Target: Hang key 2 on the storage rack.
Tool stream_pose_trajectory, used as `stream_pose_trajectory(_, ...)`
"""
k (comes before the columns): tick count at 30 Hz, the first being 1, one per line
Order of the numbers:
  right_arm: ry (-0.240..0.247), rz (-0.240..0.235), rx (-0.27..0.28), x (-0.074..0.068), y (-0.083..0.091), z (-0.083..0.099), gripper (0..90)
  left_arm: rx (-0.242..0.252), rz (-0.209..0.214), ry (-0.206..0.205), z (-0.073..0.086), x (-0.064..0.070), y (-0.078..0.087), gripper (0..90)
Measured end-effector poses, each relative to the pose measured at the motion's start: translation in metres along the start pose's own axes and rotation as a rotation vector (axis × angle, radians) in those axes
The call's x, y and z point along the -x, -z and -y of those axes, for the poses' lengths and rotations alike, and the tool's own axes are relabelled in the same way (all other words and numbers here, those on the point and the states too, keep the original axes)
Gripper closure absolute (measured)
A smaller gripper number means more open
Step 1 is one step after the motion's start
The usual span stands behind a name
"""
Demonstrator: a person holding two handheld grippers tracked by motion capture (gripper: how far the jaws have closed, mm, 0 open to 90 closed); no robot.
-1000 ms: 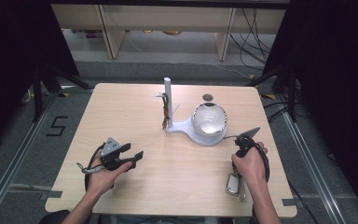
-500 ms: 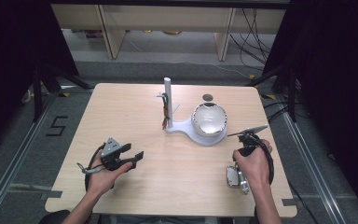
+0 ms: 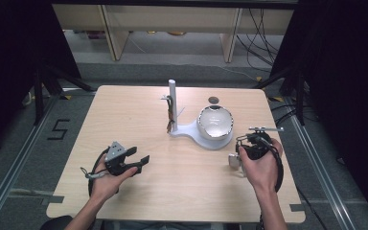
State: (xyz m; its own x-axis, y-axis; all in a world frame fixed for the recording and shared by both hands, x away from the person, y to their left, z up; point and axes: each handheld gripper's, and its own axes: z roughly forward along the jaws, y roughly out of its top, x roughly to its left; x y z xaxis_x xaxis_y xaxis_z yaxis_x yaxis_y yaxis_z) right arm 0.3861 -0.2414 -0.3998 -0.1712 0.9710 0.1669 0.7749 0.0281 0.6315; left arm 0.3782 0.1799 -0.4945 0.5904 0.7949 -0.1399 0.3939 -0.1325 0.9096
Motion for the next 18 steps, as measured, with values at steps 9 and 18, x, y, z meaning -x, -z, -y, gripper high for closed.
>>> stream_pose_trajectory(9,0.011,-0.067,0.190,-0.016,0.019,-0.003,75.0,0.031,0.022,-0.006,-0.005,0.005,0.001,31.6)
stream_pose_trajectory(18,0.060,-0.165,0.331,-0.037,0.036,-0.004,74.9,0.070,0.107,-0.052,-0.020,0.027,0.006,31.8)
